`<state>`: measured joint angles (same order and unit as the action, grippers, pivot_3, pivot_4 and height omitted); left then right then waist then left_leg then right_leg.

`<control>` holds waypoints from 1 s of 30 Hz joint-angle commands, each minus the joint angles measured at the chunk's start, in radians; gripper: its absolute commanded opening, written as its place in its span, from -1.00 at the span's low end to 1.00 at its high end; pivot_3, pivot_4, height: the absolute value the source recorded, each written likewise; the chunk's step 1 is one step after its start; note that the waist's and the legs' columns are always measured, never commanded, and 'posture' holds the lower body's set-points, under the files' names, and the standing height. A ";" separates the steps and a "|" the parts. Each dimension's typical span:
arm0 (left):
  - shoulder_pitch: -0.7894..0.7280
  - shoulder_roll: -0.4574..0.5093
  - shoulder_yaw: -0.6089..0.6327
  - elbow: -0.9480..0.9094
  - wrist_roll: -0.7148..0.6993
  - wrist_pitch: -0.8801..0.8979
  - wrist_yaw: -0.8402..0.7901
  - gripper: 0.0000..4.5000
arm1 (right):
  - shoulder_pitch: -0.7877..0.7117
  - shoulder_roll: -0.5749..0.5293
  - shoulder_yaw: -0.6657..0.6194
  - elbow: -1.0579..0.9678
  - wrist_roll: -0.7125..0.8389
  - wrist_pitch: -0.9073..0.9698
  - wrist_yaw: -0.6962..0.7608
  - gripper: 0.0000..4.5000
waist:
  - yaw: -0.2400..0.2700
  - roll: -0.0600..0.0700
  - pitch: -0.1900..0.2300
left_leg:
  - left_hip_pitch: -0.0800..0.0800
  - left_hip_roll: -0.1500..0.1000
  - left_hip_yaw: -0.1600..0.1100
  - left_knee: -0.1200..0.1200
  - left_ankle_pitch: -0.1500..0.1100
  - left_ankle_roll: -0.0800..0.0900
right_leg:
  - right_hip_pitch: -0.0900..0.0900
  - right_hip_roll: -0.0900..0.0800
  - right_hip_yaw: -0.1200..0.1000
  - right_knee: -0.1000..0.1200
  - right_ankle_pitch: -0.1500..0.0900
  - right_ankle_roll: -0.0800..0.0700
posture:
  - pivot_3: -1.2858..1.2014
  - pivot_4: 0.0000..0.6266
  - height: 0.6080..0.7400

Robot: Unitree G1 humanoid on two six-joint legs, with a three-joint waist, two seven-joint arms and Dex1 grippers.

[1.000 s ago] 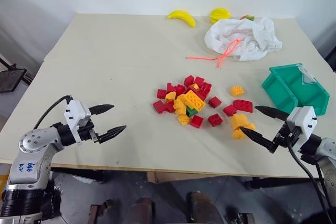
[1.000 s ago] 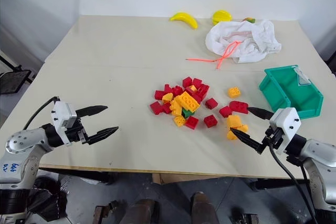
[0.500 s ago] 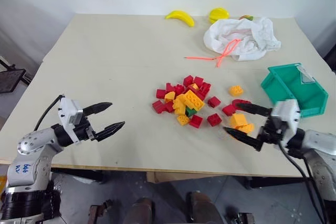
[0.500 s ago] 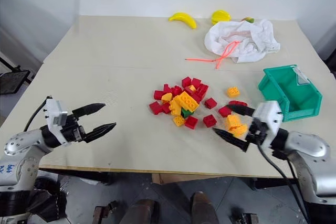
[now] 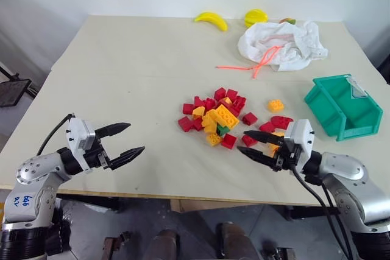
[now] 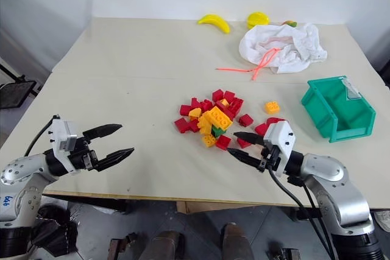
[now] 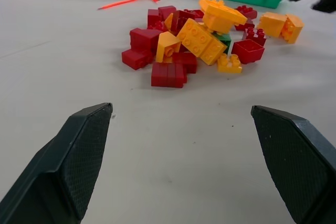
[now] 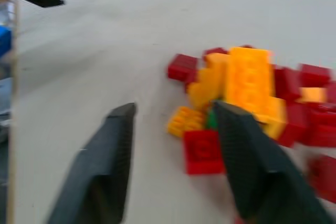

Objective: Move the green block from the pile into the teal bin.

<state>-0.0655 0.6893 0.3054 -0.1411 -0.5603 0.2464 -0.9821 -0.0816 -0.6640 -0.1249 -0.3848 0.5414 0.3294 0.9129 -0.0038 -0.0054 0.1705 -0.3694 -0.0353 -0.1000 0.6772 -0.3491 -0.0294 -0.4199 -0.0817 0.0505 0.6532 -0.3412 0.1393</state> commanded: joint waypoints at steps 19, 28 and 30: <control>-0.043 -0.006 -0.043 -0.052 -0.023 -0.011 -0.062 1.00 | -0.390 0.243 0.345 0.256 -0.240 0.118 -0.181 -0.99 | -0.001 0.000 0.000 | -0.001 -0.001 -0.001 0.000 0.000 -0.001 | -0.001 0.000 -0.002 0.000 0.000 -0.001 | 0.03 -0.52 1.00; -0.075 -0.040 -0.114 -0.098 -0.023 0.016 -0.052 1.00 | -0.614 0.269 0.280 0.656 -0.357 -0.079 -0.206 -0.99 | -0.017 0.000 0.000 | -0.001 -0.001 0.000 -0.001 0.001 -0.001 | -0.003 0.000 -0.002 0.002 0.000 -0.001 | 0.03 -0.52 1.00; -0.086 -0.044 -0.122 -0.088 -0.016 0.014 -0.053 1.00 | -0.640 0.263 0.270 0.712 -0.372 -0.108 -0.202 -0.99 | -0.024 0.000 0.000 | -0.002 -0.002 0.000 -0.001 0.001 -0.001 | -0.003 0.000 -0.003 0.002 0.000 -0.001 | 0.03 -0.52 1.00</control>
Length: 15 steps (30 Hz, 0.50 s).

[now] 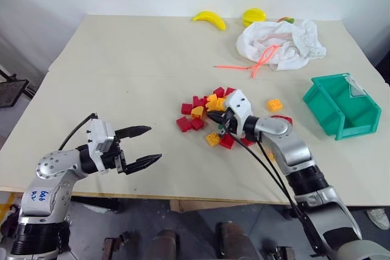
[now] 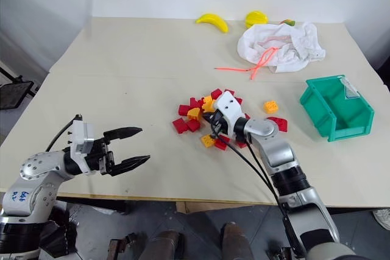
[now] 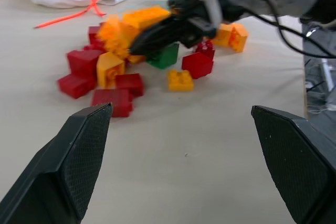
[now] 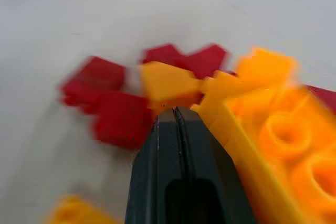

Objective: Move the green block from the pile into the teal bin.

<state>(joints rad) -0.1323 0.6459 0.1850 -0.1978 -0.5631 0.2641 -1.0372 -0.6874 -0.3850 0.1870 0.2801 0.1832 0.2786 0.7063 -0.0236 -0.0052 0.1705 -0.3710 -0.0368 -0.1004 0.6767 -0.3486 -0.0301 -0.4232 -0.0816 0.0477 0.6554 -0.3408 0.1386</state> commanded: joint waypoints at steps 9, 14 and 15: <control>-0.054 -0.019 -0.032 -0.001 0.003 -0.017 -0.002 1.00 | -0.061 -0.012 -0.108 0.178 0.000 -0.080 0.037 -0.99 | -0.016 0.000 0.000 | 0.000 0.001 0.001 -0.001 0.000 0.000 | -0.002 0.000 0.000 0.002 0.000 0.000 | 0.03 -0.52 1.00; -0.060 -0.026 -0.041 -0.006 0.001 -0.011 0.006 1.00 | -0.031 -0.076 -0.151 0.231 -0.015 -0.127 0.063 -0.99 | -0.006 0.000 0.000 | 0.000 0.000 0.001 0.001 0.000 0.000 | -0.001 0.000 0.000 0.002 0.000 0.000 | 0.03 -0.52 1.00; -0.059 -0.026 -0.041 -0.007 -0.001 -0.009 0.006 1.00 | -0.026 -0.088 -0.155 0.236 -0.017 -0.134 0.070 -0.99 | -0.004 0.000 0.000 | 0.000 -0.001 0.001 0.001 0.000 0.000 | -0.001 0.000 0.000 0.002 0.000 0.000 | 0.03 -0.52 1.00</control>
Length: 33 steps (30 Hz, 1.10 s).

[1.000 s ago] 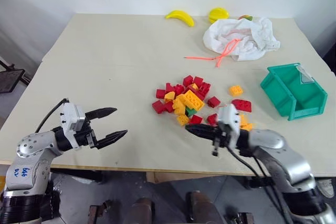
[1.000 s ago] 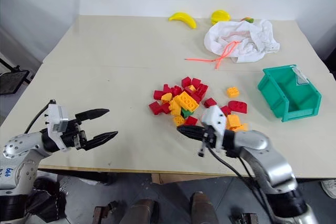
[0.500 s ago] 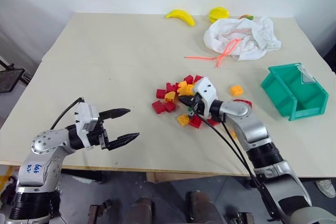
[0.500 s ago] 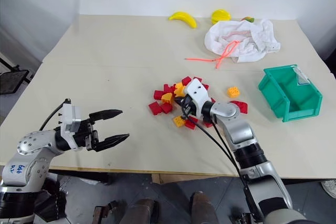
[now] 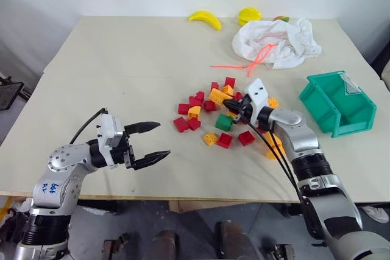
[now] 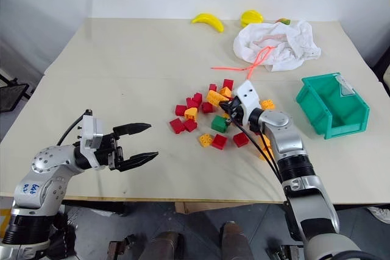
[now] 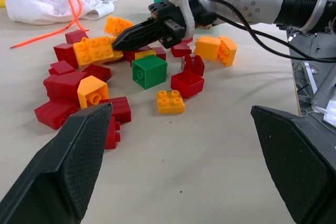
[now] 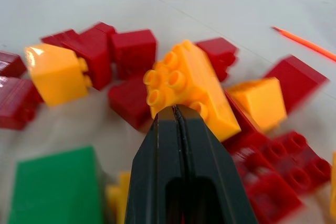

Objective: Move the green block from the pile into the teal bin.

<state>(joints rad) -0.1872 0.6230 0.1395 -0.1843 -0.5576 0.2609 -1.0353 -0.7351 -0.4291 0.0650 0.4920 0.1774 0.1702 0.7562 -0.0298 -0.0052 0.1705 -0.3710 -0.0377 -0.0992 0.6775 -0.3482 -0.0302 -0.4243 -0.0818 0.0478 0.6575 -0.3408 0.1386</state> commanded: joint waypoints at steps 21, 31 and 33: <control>-0.013 0.010 0.000 -0.007 -0.014 0.018 -0.017 1.00 | 0.447 -0.339 -0.310 -0.558 0.298 0.114 0.325 -0.91 | 0.006 0.000 0.000 | -0.001 0.001 0.000 0.000 0.000 0.000 | 0.001 -0.001 0.001 -0.001 0.000 0.000 | 0.03 -0.52 1.00; 0.019 0.049 0.052 0.024 -0.010 0.026 -0.024 1.00 | 0.606 -0.402 -0.407 -0.612 0.337 0.128 0.340 0.43 | 0.018 0.000 0.000 | 0.002 0.002 0.003 0.000 0.000 0.001 | 0.003 0.000 0.004 -0.003 0.000 0.000 | 0.03 -0.52 1.00; 0.015 0.046 0.048 0.024 -0.008 0.027 -0.022 1.00 | 0.544 -0.388 -0.327 -0.659 0.323 0.169 0.311 0.73 | 0.013 0.000 0.000 | 0.002 0.003 0.003 0.001 0.000 0.001 | 0.003 0.000 0.004 -0.002 0.000 0.000 | 0.03 -0.52 1.00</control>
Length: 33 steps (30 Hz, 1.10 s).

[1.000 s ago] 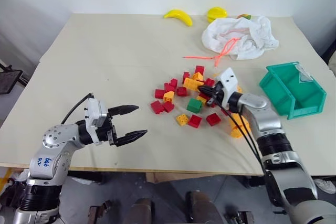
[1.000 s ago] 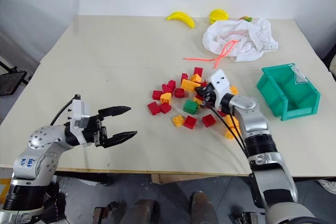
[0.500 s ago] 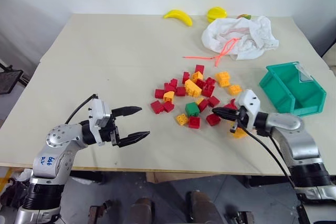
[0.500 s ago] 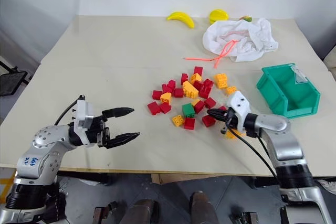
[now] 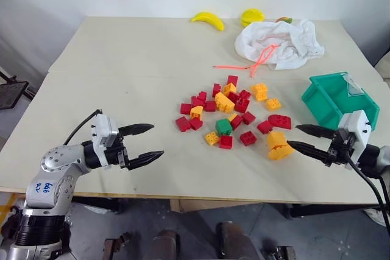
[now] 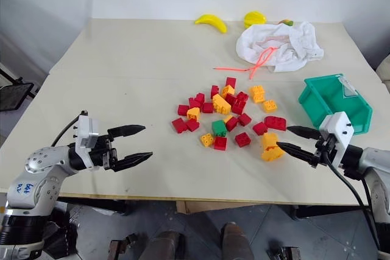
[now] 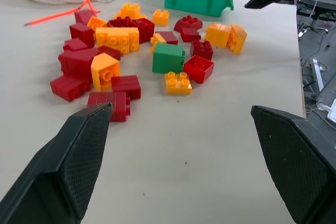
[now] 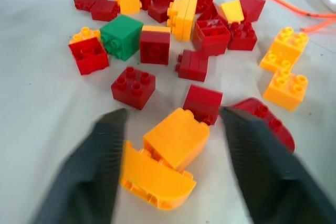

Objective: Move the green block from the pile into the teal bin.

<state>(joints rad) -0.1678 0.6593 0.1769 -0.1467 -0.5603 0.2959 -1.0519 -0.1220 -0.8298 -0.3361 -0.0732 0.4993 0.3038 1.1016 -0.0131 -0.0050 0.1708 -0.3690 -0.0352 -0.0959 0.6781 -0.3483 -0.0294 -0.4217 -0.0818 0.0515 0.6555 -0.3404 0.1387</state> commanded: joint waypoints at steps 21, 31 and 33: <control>-0.037 -0.025 -0.047 -0.042 -0.010 0.015 0.003 1.00 | -0.819 0.192 0.729 0.501 -0.424 -0.134 0.212 0.99 | -0.015 0.000 0.000 | -0.004 -0.001 -0.003 -0.002 0.000 -0.001 | -0.004 -0.001 -0.004 -0.001 0.001 -0.001 | 0.03 -0.52 1.00; -0.016 -0.026 -0.035 -0.064 -0.015 0.018 0.014 1.00 | -1.020 0.293 0.747 0.915 -0.540 -0.379 0.336 0.99 | -0.022 0.000 0.000 | -0.003 0.000 -0.003 -0.002 0.001 -0.001 | -0.004 -0.001 -0.005 -0.001 0.001 -0.001 | 0.03 -0.52 1.00; -0.014 -0.029 -0.033 -0.069 -0.017 0.018 0.021 1.00 | -1.034 0.321 0.749 0.955 -0.558 -0.414 0.342 0.99 | -0.022 0.000 0.000 | -0.003 0.000 -0.003 -0.002 0.001 -0.001 | -0.004 -0.001 -0.005 -0.001 0.001 -0.001 | 0.03 -0.52 1.00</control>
<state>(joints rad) -0.1869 0.6340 0.1298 -0.1823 -0.5608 0.3185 -1.0368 -1.1319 -0.5202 0.4197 0.8664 -0.0448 -0.0697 1.4303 -0.0352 -0.0048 0.1709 -0.3725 -0.0353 -0.0985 0.6761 -0.3477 -0.0307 -0.4261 -0.0831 0.0465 0.6550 -0.3397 0.1376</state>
